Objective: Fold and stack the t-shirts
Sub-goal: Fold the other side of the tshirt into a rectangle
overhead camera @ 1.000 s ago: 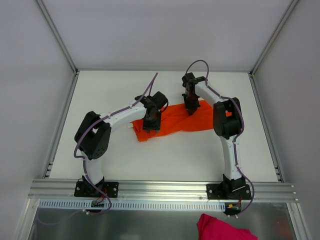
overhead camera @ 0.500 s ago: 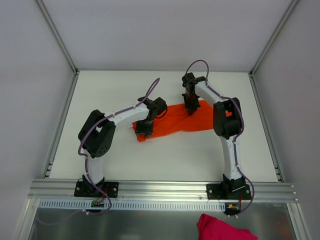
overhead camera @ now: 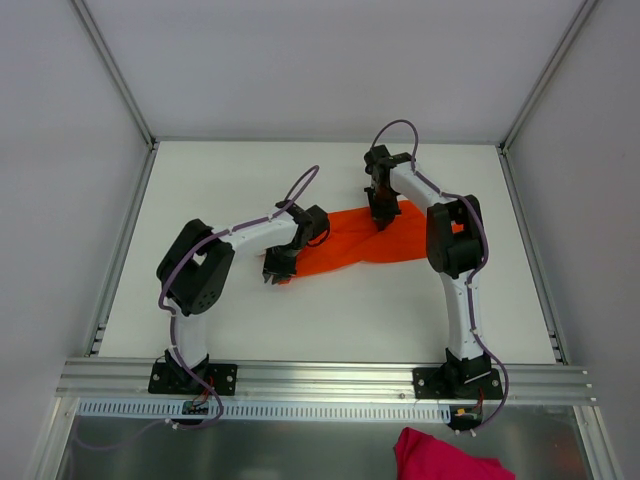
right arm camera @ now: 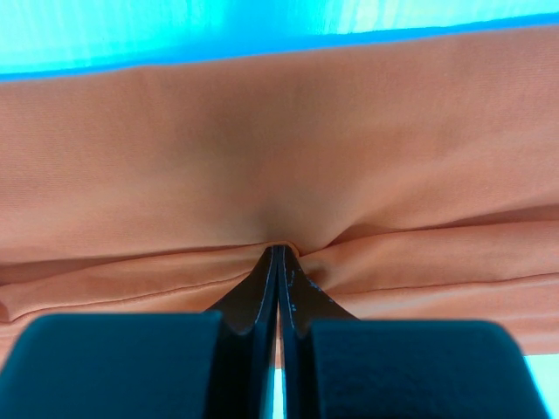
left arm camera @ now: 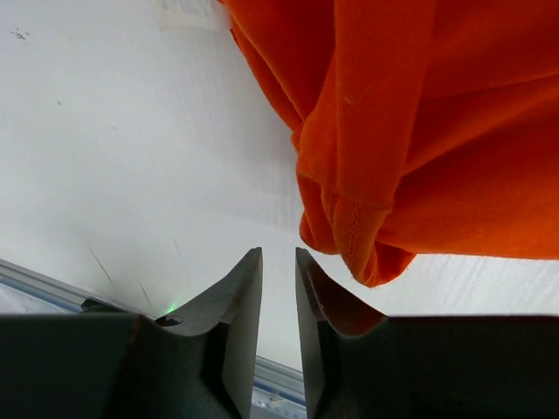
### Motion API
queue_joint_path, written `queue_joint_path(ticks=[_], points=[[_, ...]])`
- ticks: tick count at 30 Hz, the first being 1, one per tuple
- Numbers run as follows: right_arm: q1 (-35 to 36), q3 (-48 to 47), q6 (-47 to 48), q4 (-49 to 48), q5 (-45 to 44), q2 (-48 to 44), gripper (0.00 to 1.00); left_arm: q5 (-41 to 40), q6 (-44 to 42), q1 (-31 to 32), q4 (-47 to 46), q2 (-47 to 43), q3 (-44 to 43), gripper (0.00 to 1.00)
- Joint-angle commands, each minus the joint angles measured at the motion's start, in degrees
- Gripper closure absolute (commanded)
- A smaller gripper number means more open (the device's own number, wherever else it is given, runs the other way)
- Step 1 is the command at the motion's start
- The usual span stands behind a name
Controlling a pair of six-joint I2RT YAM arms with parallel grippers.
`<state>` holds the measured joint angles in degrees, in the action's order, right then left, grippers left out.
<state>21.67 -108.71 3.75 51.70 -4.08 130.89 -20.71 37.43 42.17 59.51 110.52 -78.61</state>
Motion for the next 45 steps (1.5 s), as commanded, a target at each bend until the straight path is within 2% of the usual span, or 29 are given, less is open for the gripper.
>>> queue_joint_path(ticks=[1, 3, 5, 8, 13, 21, 34, 39, 42, 45], points=[[-0.4, -2.3, 0.91, 1.3, -0.93, -1.07, 0.99, -3.28, 1.77, 0.01, 1.93, 0.66, -0.14, 0.79], [-0.4, -2.3, 0.82, 1.29, -0.76, -1.08, 0.99, -4.33, 2.03, 0.01, 2.28, 0.75, -0.58, 0.76], [-0.49, -2.3, 1.0, 1.21, -0.58, -1.16, 0.99, -4.87, 2.03, 0.01, 1.84, -0.04, -0.67, 0.68], [-0.4, -2.3, 0.91, 1.12, -0.49, -0.99, 0.99, -3.03, 0.9, 0.19, -0.78, -2.49, -0.58, 0.66], [-0.4, -2.3, 1.0, 1.12, -0.14, -0.64, 0.99, -0.21, -2.01, 0.63, -5.89, -6.89, 0.04, 0.49], [-0.4, -2.39, 1.0, 1.3, -0.14, -0.37, 0.99, 2.43, -2.63, 0.63, -9.41, -8.48, 1.44, 0.48], [-0.58, -2.83, 1.09, 1.38, -0.41, -0.81, 0.99, 1.73, -3.06, 0.72, -7.74, -1.64, 1.36, 0.52], [-0.75, -3.0, 1.17, 1.47, -0.32, -1.87, 0.99, -0.47, -0.96, 0.72, -1.77, 4.25, -1.8, 0.57], [-0.93, -3.35, 1.26, 1.65, -0.14, -2.48, 0.99, -2.49, 0.36, 0.72, -0.36, 4.27, -1.9, 0.65], [-1.1, -3.27, 1.26, 1.65, 0.21, -2.74, 0.99, -4.42, 1.5, 0.72, 0.95, 4.18, -1.72, 0.81]])
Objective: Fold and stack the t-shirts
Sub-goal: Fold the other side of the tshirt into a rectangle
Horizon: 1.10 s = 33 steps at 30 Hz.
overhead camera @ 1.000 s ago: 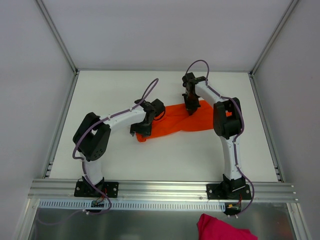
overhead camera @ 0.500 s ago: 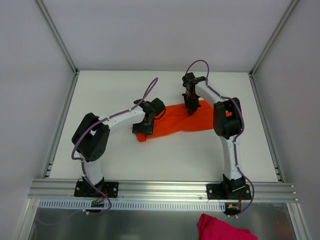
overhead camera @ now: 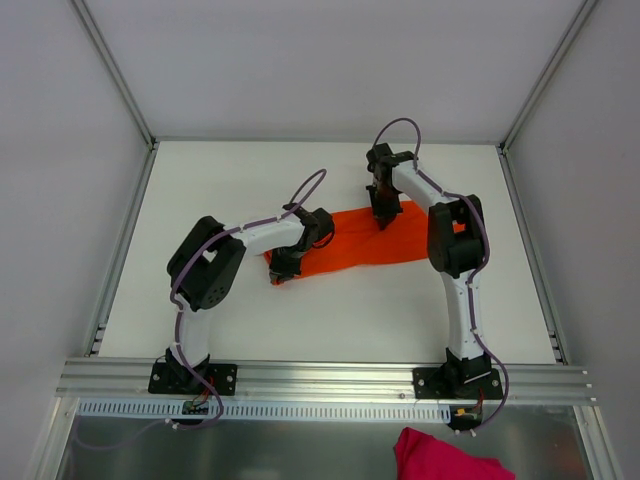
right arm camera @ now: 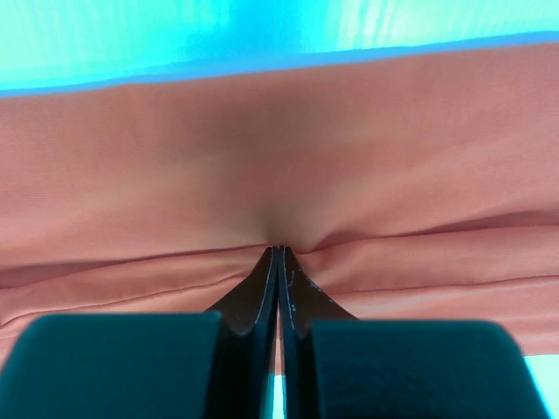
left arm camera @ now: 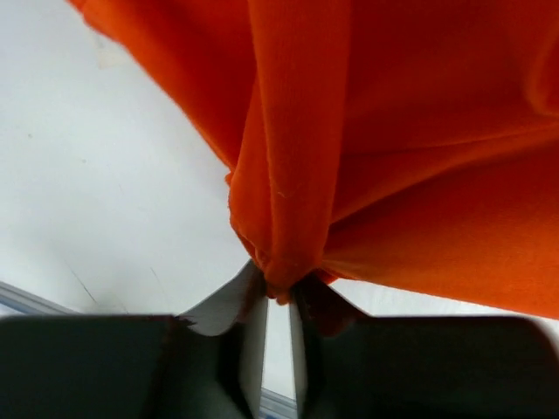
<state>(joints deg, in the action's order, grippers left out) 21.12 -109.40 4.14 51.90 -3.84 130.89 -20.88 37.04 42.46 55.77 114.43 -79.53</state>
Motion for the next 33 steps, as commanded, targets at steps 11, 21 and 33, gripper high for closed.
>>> queue_joint_path(ticks=[11, 21, 33], points=[[-1.08, -0.99, 1.48, 1.1, -0.03, -1.78, 0.99, -11.01, 2.87, 0.43, 11.19, -1.75, -1.16, 1.0], [-2.23, -0.11, 2.27, 1.1, -2.05, -0.99, 0.99, -19.63, 0.85, 0.43, 12.96, -13.35, -4.93, 1.0], [-2.4, 1.03, 2.36, 0.84, -2.23, -2.13, 0.99, -2.42, -12.08, -2.8, -4.0, -25.05, -1.25, 1.0]])
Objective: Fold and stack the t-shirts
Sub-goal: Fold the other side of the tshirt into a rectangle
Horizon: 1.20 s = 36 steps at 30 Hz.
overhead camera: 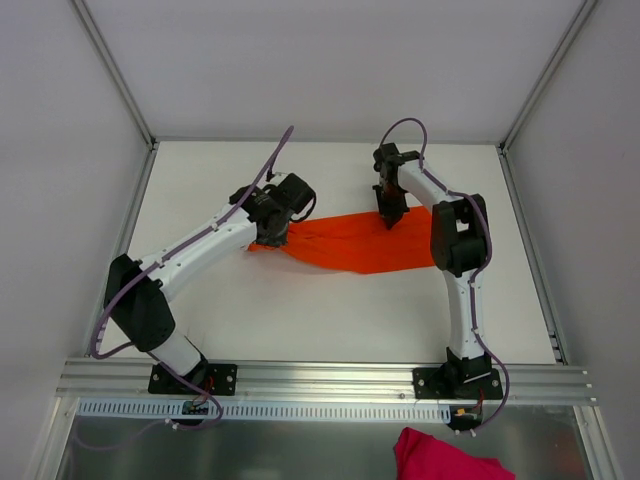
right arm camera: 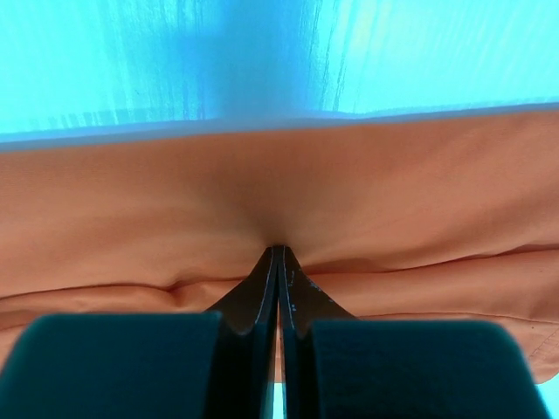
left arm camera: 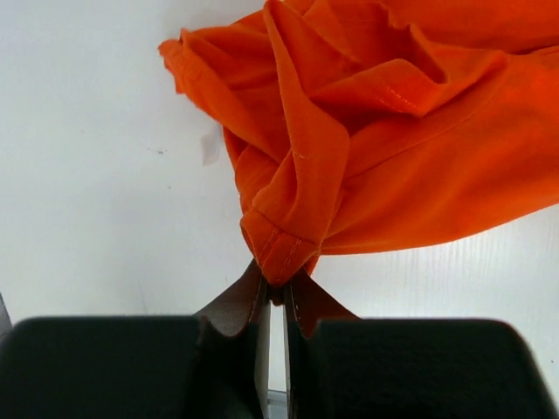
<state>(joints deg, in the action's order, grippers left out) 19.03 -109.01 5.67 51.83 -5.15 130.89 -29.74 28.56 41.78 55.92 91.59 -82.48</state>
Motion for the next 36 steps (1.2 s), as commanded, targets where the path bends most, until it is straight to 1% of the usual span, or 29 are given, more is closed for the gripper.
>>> queue_joint_path(ticks=[1, 7, 9, 10, 12, 13, 14, 15, 16, 17, 18, 21, 23, 25, 27, 29, 30, 32, 34, 35, 36], points=[[-0.31, 0.73, 0.83, 0.81, -0.83, -2.3, 0.99, 6.01, -3.33, -2.49, -3.89, -1.68, 2.14, 1.0], [-0.31, 0.38, 0.66, 1.16, 1.27, -3.53, 0.99, 3.11, -4.12, -2.76, 0.59, 3.32, 2.85, 1.0], [-0.31, -0.06, 0.39, 1.34, 3.56, -4.58, 0.99, 1.18, -3.34, -2.76, 2.87, 5.69, 2.24, 1.0], [-0.31, -0.41, 0.39, 1.34, 4.52, -5.11, 0.99, -0.13, -3.16, -2.76, 5.31, 8.49, 1.1, 1.0], [-0.22, -0.5, 0.04, 1.34, 10.04, -5.99, 0.99, -1.28, -3.24, -2.76, 7.0, 11.23, 0.13, 1.0], [-0.22, -0.33, -0.22, 1.25, 12.07, -6.95, 0.99, -1.99, -3.59, -2.76, 8.31, 14.02, -0.83, 1.0], [-0.22, -0.06, -0.83, 1.08, 16.35, -7.4, 0.99, -3.21, -3.25, -2.76, 9.37, 15.62, -1.45, 1.0], [-0.22, 0.2, -1.1, 0.55, 18.05, -8.27, 0.99, -4.7, -2.11, -2.76, 11.12, 18.94, -3.63, 1.0], [-0.13, 0.55, -1.28, 0.38, 19.72, -8.8, 0.99, -5.5, -1.84, -2.76, 12.44, 20.28, -4.53, 1.0], [-0.13, 1.16, -1.45, 0.11, 22.35, -9.16, 0.99, -4.03, -1.92, -2.84, 13.41, 21.6, -5.67, 1.0], [0.04, 1.43, -1.54, 0.2, 23.07, -9.42, 0.99, -3.14, -1.93, -2.84, 13.86, 24.4, -8.37, 1.0], [0.48, 3.01, -1.28, 0.11, 23.26, -10.22, 0.99, -0.07, -2.1, -2.76, 15.71, 30.02, -15.14, 1.0], [0.57, 4.15, -1.19, -0.15, 23.25, -10.83, 0.99, 1.78, -3.32, -2.41, 13.79, 31.36, -17.7, 1.0], [0.57, 4.59, -1.1, -0.24, 23.34, -11.18, 0.99, 2.14, -3.33, -2.49, 13.95, 33.21, -19.38, 1.0], [0.75, 5.12, -1.01, -0.59, 23.52, -11.71, 0.99, 3.01, -4.21, -2.49, 12.21, 34.26, -20.52, 0.99], [0.92, 5.3, -0.93, -0.59, 23.6, -12.06, 0.99, 3.19, -5.17, -2.49, 11.06, 35.23, -21.32, 0.85], [0.92, 5.47, -0.93, -0.59, 23.6, -12.15, 0.99, 2.85, -5.44, -2.58, 11.05, 36.8, -23.15, 0.71], [1.01, 5.56, -0.93, -0.59, 23.6, -12.24, 0.99, 1.88, -5.44, -2.58, 12.28, 39.52, -26.75, 0.62], [1.1, 5.83, -0.84, -0.59, 23.6, -12.33, 0.99, 0.39, -4.39, -2.67, 13.59, 40.07, -27.73, 0.44], [1.1, 5.91, -0.75, -0.59, 23.43, -12.41, 0.99, -0.58, -3.26, -2.67, 14.3, 39.89, -27.48, 0.23], [1.1, 6.0, -0.75, -0.68, 23.34, -12.59, 0.99, -1.37, -2.2, -2.76, 14.91, 38.15, -26.78, 0.21]])
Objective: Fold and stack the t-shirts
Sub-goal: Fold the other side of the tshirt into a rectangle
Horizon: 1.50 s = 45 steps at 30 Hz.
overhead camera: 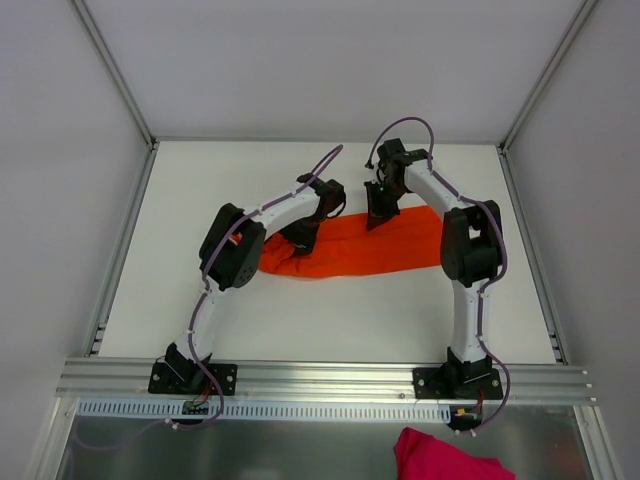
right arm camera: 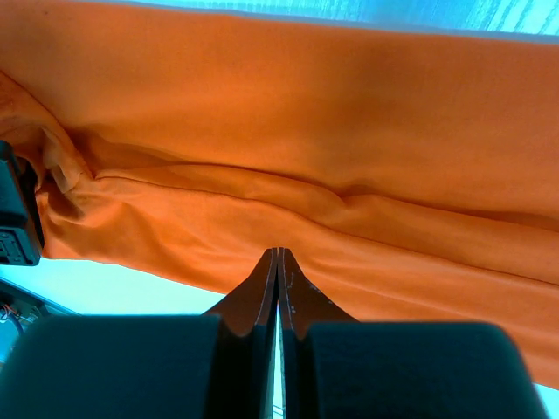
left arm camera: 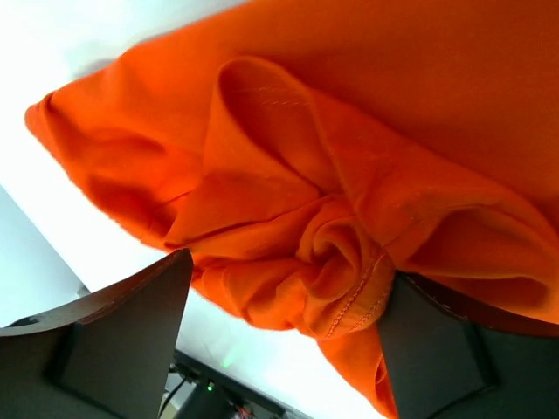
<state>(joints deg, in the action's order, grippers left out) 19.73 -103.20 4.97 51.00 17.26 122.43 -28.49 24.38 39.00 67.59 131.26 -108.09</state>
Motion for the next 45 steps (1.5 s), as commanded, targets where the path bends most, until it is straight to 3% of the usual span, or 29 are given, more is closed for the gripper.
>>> queue_joint_path(ticks=[1, 5, 9, 14, 21, 28, 41, 45], points=[[0.4, 0.45, 0.12, 0.15, 0.76, -4.22, 0.99, -2.97, 3.46, 0.11, 2.9, -2.84, 0.06, 0.18], [0.31, 0.98, 0.21, -0.2, 0.41, -4.13, 0.99, -2.62, 8.83, 0.2, 2.1, -14.16, 10.06, 0.09], [0.58, -0.07, 0.13, 0.06, 1.29, -2.99, 0.99, -5.95, 15.16, 0.63, 5.01, -19.19, 15.09, 0.09], [1.54, -1.57, 0.21, 0.85, 1.73, -1.15, 0.99, -7.71, 15.25, 1.78, -3.17, -32.36, 24.24, 0.08], [1.98, -1.74, 0.74, 1.2, 0.67, -1.14, 0.99, -4.92, 18.95, 2.39, 5.71, -29.57, 24.05, 0.08], [1.9, -1.92, 0.83, 1.47, -0.12, -1.23, 0.99, 1.24, 19.3, 4.32, 0.0, -32.65, 33.55, 0.12], [1.72, -1.83, 1.0, 1.29, 0.32, -2.64, 0.99, -6.13, 17.46, 4.94, -8.78, -28.08, 35.24, 0.15], [1.37, -1.74, 1.09, 1.29, 0.41, -3.34, 0.99, -4.21, 15.35, 5.12, -14.5, -28.78, 35.67, 0.14]])
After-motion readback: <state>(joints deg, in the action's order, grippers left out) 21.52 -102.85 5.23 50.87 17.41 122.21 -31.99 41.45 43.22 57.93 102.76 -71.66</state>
